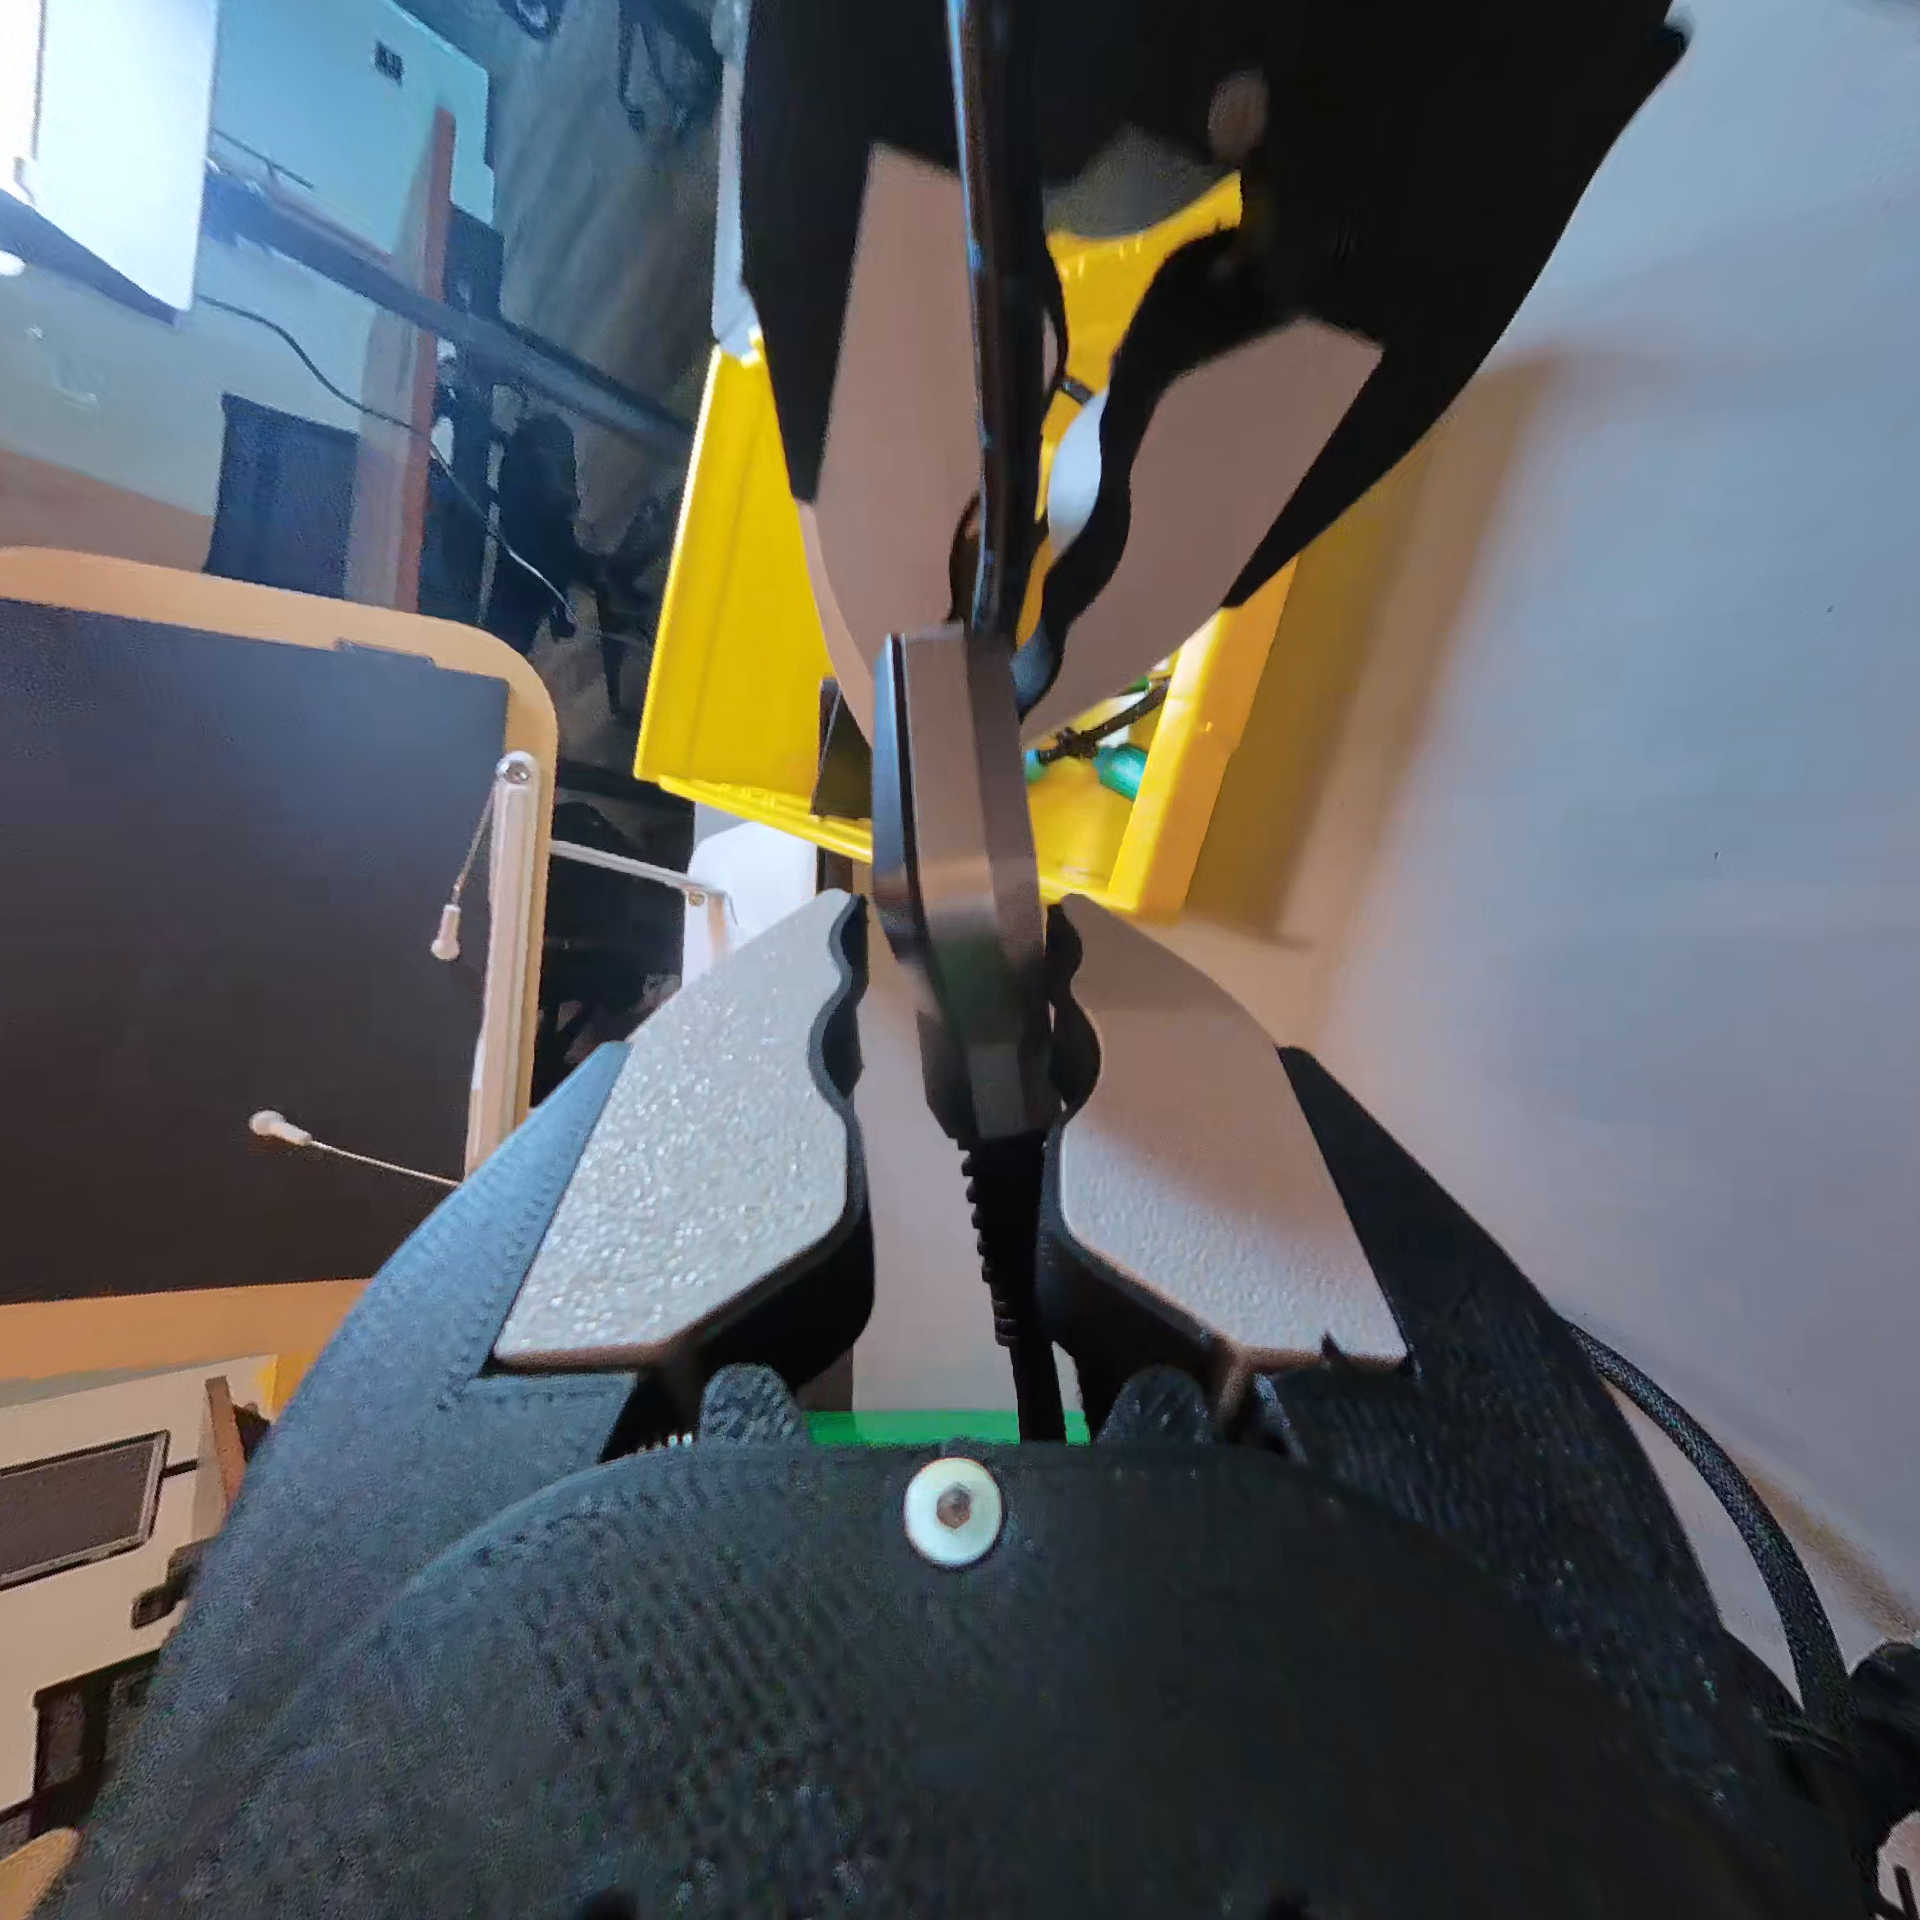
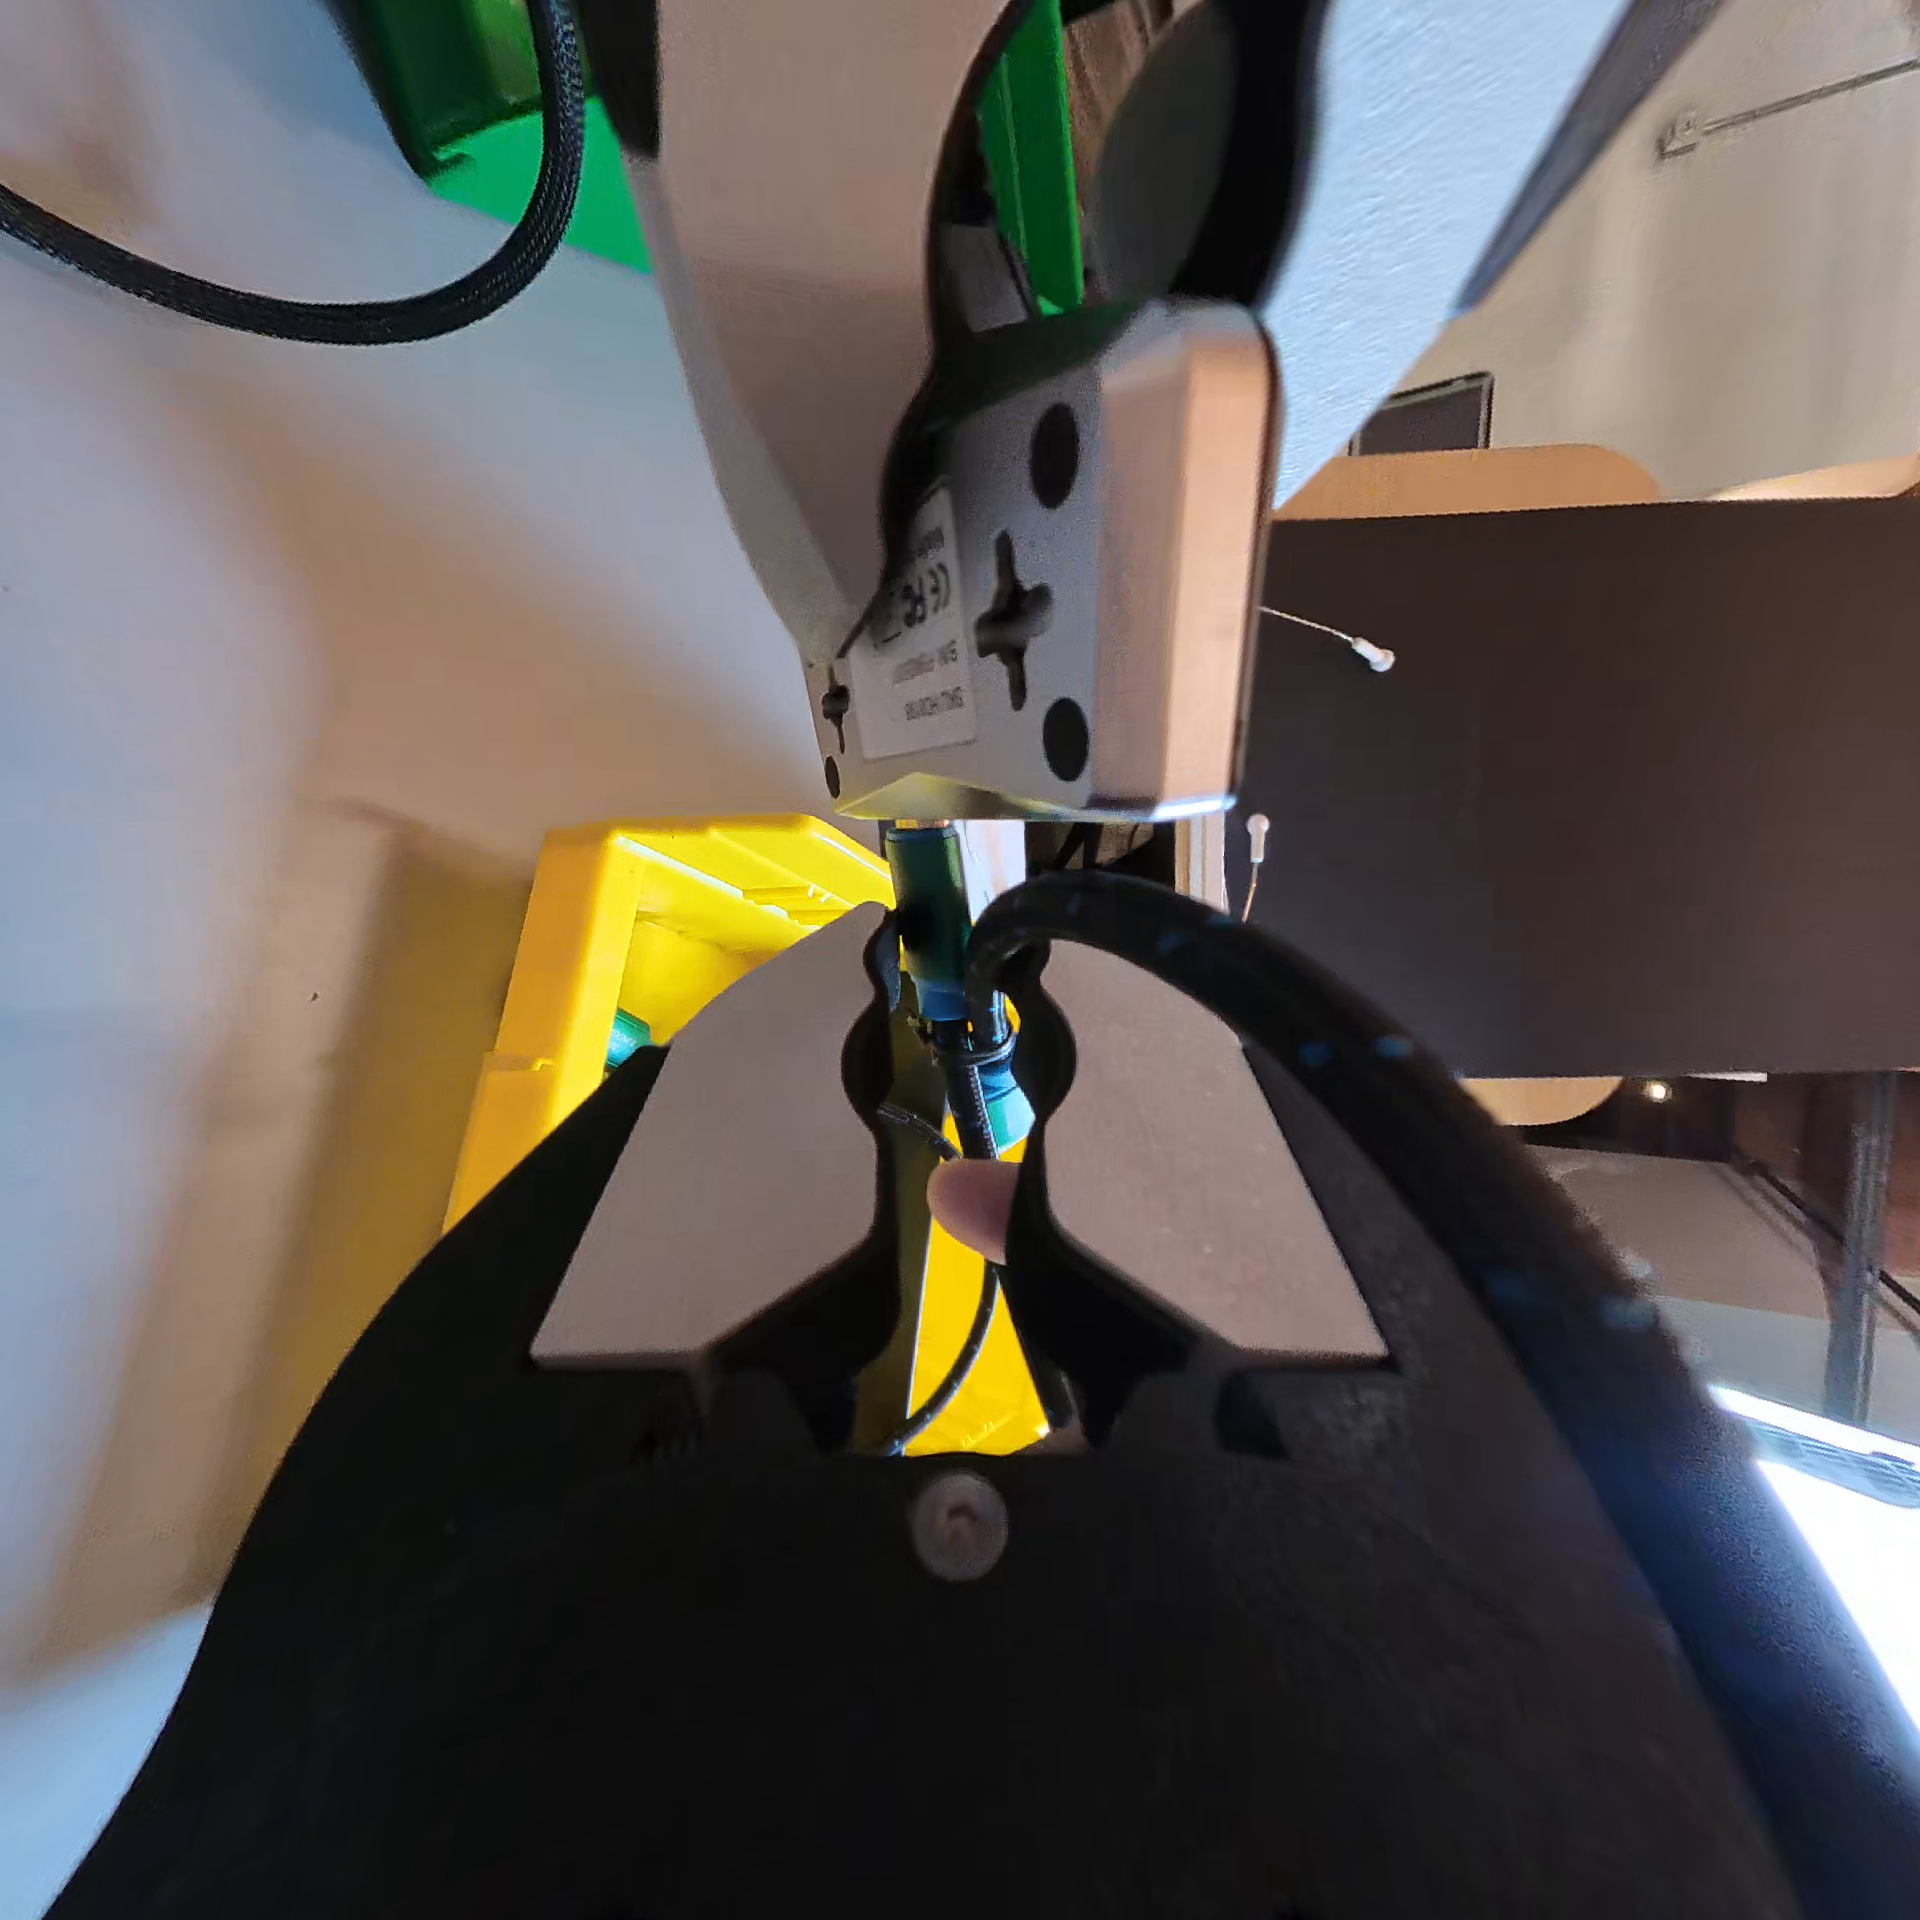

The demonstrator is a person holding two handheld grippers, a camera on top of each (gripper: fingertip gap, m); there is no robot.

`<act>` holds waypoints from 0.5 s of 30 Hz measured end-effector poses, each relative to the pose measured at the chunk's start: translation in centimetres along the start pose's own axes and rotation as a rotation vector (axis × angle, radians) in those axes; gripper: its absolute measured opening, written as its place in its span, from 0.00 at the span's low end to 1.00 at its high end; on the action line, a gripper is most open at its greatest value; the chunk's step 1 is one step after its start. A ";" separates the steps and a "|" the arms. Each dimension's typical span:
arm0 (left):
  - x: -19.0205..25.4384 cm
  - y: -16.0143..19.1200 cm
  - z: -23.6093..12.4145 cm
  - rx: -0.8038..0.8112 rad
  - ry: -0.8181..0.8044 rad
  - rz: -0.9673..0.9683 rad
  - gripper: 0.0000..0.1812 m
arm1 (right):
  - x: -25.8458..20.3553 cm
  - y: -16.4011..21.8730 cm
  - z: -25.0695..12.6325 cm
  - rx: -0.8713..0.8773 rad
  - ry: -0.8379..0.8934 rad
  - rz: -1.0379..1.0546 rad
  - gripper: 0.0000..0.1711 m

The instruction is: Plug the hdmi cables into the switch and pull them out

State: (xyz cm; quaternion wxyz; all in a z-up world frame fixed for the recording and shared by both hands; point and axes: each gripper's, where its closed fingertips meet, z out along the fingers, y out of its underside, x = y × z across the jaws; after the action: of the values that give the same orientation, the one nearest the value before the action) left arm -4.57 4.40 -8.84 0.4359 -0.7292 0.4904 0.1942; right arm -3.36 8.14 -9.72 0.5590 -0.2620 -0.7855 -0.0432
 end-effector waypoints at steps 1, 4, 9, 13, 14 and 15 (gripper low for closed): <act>0.2 0.2 0.3 -0.002 0.011 -0.008 0.18 | 0.1 0.0 -0.1 0.002 0.004 0.001 0.11; 0.3 0.2 1.4 -0.025 -0.013 0.039 0.15 | 0.0 -0.1 -0.1 0.005 -0.002 0.007 0.10; -0.1 1.0 2.1 -0.105 -0.042 0.061 0.14 | -0.4 0.5 0.8 0.022 -0.022 0.022 0.07; 0.3 2.2 2.6 -0.164 -0.004 0.033 0.14 | -1.3 0.8 1.6 0.046 -0.073 0.050 0.07; 0.4 2.3 2.8 -0.162 0.006 0.022 0.14 | -1.4 0.9 1.6 0.043 -0.087 0.055 0.07; 0.4 2.3 2.9 -0.156 0.016 0.007 0.14 | -1.3 1.1 1.6 0.048 -0.096 0.061 0.07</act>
State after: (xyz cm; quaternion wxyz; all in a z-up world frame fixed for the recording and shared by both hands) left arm -6.01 6.27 -11.76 0.3733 -0.7607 0.4798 0.2273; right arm -3.89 9.13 -11.76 0.5278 -0.2741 -0.8039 0.0055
